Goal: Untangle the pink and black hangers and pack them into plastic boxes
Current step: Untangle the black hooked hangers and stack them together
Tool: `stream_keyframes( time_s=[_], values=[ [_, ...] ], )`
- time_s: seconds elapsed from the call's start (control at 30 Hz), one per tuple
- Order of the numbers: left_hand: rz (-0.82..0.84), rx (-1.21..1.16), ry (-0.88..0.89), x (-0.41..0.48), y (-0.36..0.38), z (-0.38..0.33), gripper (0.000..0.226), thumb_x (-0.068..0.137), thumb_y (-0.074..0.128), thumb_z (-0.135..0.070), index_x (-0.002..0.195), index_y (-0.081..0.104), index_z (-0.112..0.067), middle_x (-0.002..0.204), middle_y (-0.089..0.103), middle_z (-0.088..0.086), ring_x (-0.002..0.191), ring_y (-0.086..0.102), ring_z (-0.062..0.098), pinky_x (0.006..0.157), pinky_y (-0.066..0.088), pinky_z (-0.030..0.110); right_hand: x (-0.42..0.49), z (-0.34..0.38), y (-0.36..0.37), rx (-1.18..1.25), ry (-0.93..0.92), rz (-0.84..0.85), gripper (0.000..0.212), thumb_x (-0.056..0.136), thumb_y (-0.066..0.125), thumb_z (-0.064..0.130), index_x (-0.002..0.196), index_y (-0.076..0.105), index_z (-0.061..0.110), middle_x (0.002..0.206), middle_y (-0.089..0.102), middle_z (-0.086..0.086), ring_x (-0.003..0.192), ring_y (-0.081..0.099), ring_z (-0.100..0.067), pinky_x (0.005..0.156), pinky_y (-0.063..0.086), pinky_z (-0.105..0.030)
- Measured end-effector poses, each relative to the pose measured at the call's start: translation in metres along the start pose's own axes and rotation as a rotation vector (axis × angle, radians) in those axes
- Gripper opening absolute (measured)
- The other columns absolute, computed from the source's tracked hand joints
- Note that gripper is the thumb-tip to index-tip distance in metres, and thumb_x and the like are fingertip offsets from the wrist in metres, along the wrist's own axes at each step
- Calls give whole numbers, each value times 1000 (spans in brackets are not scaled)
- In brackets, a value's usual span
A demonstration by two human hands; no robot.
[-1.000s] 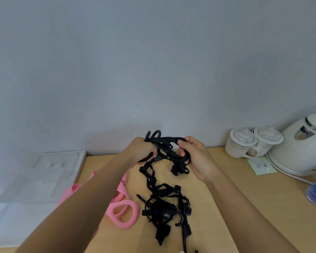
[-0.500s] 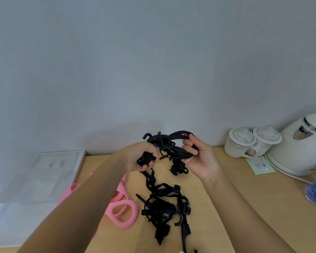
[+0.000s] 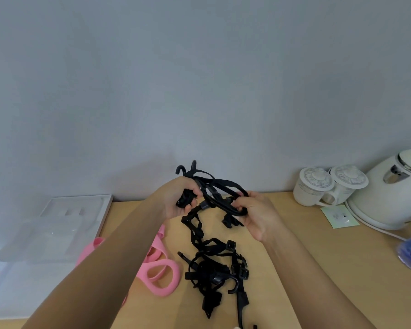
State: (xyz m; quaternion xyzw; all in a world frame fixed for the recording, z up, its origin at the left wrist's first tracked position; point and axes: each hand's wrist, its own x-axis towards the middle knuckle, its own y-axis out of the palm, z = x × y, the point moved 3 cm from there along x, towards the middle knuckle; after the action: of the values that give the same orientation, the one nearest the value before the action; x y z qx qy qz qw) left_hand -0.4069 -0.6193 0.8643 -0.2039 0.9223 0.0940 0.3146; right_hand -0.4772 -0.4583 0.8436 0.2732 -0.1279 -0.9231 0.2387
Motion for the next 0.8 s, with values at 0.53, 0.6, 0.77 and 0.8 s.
stream_keyframes(
  time_s=[0.53, 0.6, 0.77, 0.8],
  values=[
    [-136, 219, 223, -9, 21, -4, 20, 79, 52, 5, 68, 57, -11, 56, 47, 0, 50, 43, 13, 39, 37, 15, -16, -19, 18, 225, 438, 207, 18, 88, 56, 6, 74, 63, -2, 68, 60, -13, 61, 58, -17, 40, 49, -19],
    [-151, 251, 231, -9, 20, -4, 20, 77, 54, 6, 66, 57, -10, 55, 46, 1, 50, 43, 13, 40, 37, 16, -15, -18, 17, 109, 422, 198, 24, 88, 56, 6, 65, 63, 3, 60, 57, -7, 45, 53, -11, 35, 42, -15],
    [-152, 291, 216, -16, 19, -9, 22, 75, 53, 13, 62, 57, -5, 56, 49, 7, 45, 45, 13, 39, 38, 17, 6, -12, -7, -247, 3, -256, 9, 89, 53, 6, 82, 57, 8, 72, 57, -7, 58, 53, -14, 52, 49, -24],
    [-149, 308, 209, -18, 22, -11, 26, 75, 53, 15, 59, 55, -5, 55, 48, 8, 45, 44, 14, 39, 37, 19, 8, -12, -11, -275, -56, -314, 6, 90, 52, 7, 86, 56, 10, 79, 58, -8, 64, 55, -17, 55, 51, -26]
  ],
)
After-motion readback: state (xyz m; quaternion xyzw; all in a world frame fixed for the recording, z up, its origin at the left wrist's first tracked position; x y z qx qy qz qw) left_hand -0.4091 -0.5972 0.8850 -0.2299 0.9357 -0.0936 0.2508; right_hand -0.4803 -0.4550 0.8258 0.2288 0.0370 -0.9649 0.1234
